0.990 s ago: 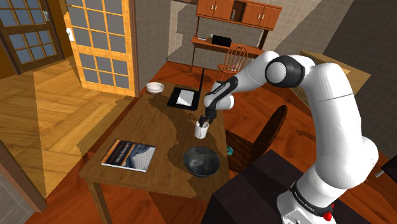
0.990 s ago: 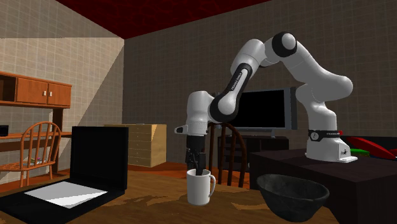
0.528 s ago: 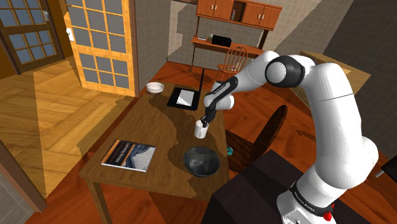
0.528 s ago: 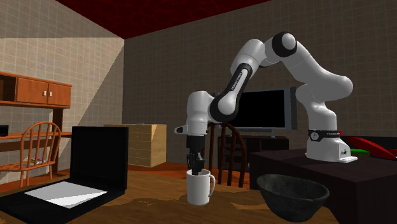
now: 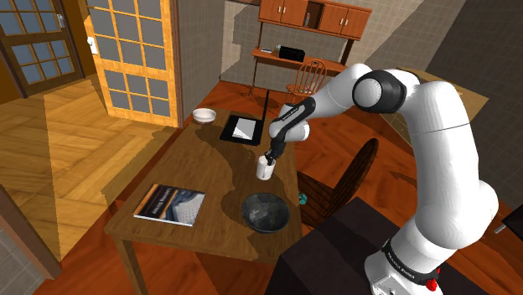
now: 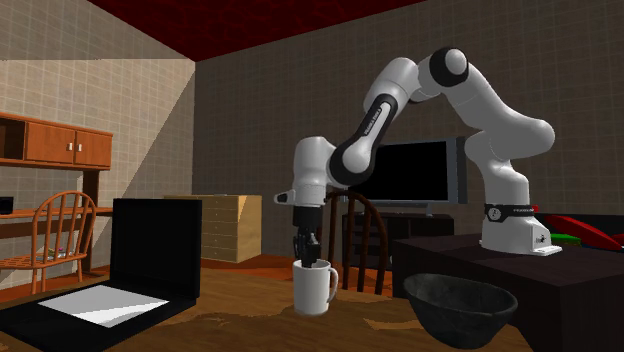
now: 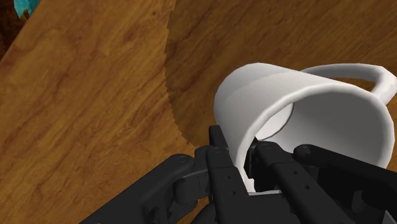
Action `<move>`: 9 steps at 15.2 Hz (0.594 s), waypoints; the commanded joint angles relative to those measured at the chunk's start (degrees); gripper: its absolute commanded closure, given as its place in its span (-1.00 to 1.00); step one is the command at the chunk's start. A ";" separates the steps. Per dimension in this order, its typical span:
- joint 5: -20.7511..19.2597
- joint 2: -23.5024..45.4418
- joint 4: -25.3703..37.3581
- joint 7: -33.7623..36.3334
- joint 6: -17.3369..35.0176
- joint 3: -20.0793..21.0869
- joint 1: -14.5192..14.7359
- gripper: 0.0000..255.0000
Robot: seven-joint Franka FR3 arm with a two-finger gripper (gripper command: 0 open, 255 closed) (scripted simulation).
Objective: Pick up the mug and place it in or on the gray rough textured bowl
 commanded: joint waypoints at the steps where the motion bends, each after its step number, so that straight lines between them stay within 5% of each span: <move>1: -0.09 -1.36 -0.60 0.08 -0.76 -0.11 0.04 1.00; 9: -0.61 -6.44 -1.87 0.72 -4.57 -0.64 0.39 1.00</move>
